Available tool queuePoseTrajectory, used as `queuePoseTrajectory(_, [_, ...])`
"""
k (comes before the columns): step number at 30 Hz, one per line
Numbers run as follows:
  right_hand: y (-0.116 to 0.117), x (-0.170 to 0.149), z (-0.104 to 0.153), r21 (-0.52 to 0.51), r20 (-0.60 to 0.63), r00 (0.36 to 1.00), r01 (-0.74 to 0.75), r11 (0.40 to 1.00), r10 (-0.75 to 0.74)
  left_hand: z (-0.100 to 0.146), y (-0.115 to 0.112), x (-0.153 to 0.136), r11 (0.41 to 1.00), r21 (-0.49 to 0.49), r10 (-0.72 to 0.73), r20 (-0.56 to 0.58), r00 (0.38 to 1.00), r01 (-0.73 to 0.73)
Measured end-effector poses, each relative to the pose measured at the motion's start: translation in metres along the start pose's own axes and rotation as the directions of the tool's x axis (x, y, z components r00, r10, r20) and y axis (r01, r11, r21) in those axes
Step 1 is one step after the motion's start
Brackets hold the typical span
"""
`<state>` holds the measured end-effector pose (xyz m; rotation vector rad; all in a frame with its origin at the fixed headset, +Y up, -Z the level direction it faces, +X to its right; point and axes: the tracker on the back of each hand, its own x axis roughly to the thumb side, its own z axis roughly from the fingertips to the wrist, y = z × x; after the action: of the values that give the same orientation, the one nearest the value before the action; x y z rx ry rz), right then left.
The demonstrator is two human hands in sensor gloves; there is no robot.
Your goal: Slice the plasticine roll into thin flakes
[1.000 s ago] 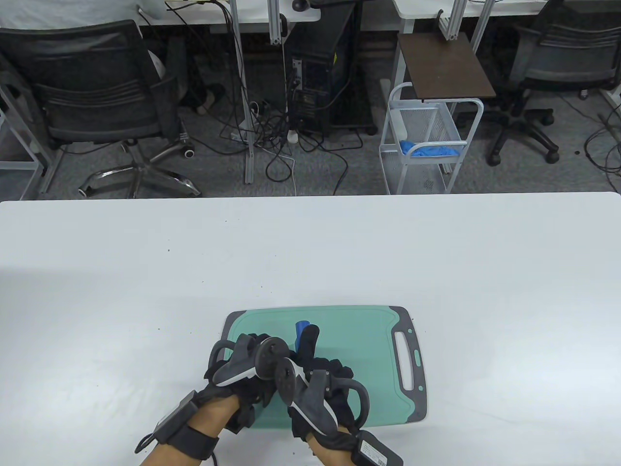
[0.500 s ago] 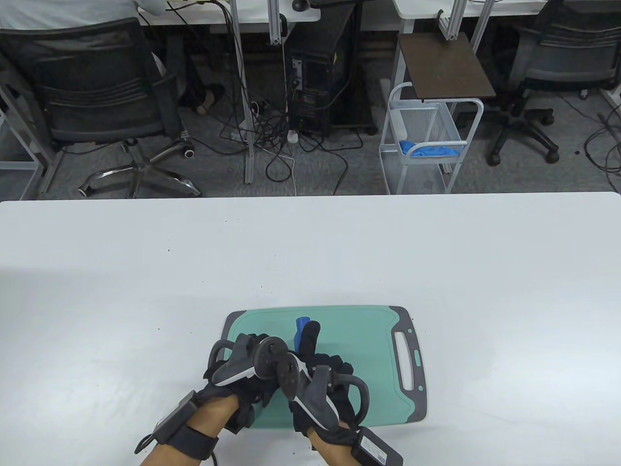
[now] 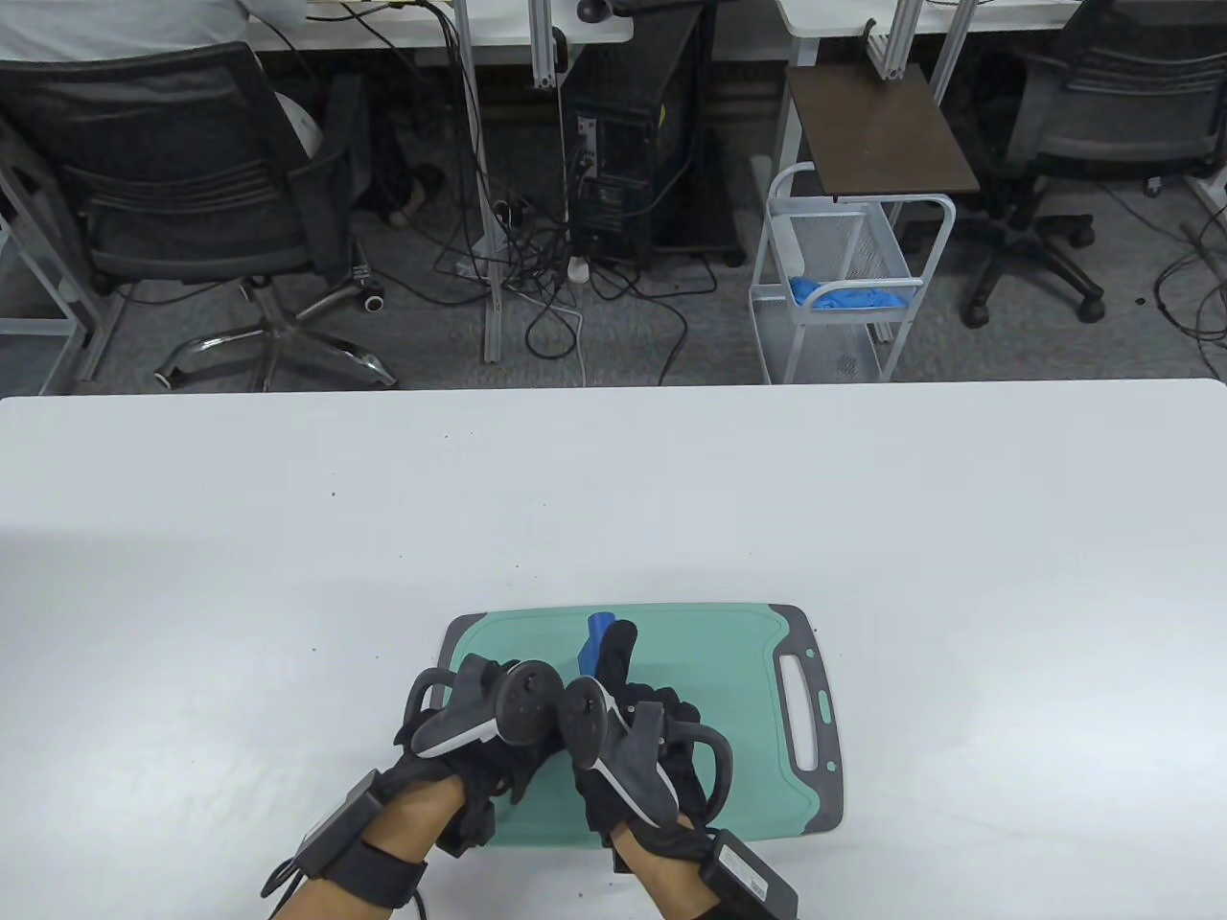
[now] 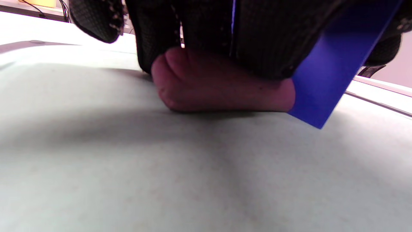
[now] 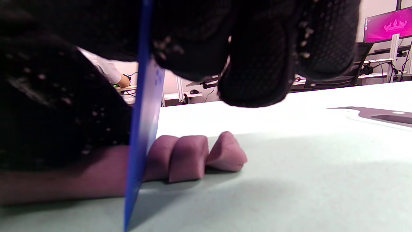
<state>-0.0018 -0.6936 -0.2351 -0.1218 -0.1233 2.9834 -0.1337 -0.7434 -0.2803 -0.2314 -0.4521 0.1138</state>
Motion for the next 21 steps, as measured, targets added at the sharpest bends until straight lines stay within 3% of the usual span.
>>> queuePoseTrajectory(21, [-0.028,-0.006,0.014,-0.013,-0.007,0.998,0.056,0.998,-0.056,0.0,0.0,-0.003,1.0,0.025,-0.015,-0.024,1.0,0.015])
